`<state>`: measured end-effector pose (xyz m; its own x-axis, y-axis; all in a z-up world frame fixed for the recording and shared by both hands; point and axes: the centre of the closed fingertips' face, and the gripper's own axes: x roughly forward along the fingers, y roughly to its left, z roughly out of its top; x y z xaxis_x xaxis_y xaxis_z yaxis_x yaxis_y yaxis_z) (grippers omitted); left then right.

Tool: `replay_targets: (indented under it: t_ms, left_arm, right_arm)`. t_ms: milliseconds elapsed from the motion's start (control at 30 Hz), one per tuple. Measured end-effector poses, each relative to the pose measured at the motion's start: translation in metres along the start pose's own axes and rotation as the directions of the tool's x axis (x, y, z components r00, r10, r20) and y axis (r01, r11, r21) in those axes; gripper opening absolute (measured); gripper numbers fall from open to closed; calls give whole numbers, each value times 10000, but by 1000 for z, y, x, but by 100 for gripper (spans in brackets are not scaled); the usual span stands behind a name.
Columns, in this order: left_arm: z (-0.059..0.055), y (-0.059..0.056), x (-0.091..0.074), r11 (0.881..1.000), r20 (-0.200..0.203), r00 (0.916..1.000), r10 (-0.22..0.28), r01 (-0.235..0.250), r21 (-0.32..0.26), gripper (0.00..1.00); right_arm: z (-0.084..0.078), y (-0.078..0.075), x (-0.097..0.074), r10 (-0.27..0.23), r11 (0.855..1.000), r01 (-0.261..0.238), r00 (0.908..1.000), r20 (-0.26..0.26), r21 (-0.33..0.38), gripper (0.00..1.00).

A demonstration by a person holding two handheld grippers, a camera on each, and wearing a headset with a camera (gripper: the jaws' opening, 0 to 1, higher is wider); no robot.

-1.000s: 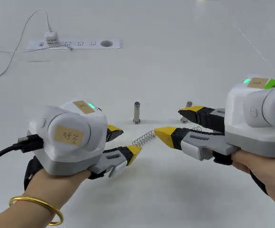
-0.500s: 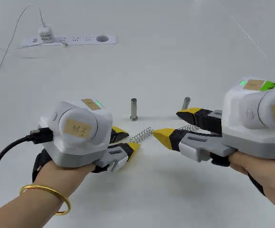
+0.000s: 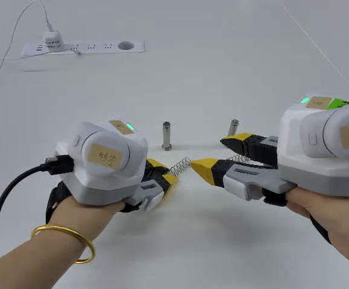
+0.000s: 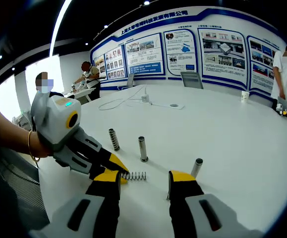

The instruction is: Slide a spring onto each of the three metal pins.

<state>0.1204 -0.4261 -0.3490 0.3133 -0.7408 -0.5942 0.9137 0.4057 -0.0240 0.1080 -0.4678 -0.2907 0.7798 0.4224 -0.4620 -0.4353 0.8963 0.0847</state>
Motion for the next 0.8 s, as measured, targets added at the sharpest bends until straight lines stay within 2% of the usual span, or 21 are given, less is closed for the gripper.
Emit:
replay_targets:
  t_ms: [167, 267, 500, 667, 800]
  left_arm:
    - [0, 0, -1, 9999, -3, 10000, 59, -58, 122, 11]
    - [0, 2, -3, 9996, 83, 9997, 232, -234, 170, 10]
    - [12, 0, -14, 9994, 805, 9963, 299, -313, 154, 10]
    - [21, 1, -25, 9983, 1209, 9915, 488, -523, 264, 10]
    - [28, 1, -34, 9981, 1610, 9853, 572, -599, 120, 10]
  right_arm:
    - [1, 1, 1, 7, 9998, -8, 10000, 59, 182, 40]
    - [8, 2, 1, 28, 9991, -45, 9992, 409, 418, 40]
    - [19, 4, 1, 66, 9946, -150, 9966, 826, 1026, 40]
    - [25, 6, 0, 94, 9862, -253, 9952, 975, 1636, 39]
    - [29, 8, 1, 173, 9795, -382, 9942, 1062, 1976, 36]
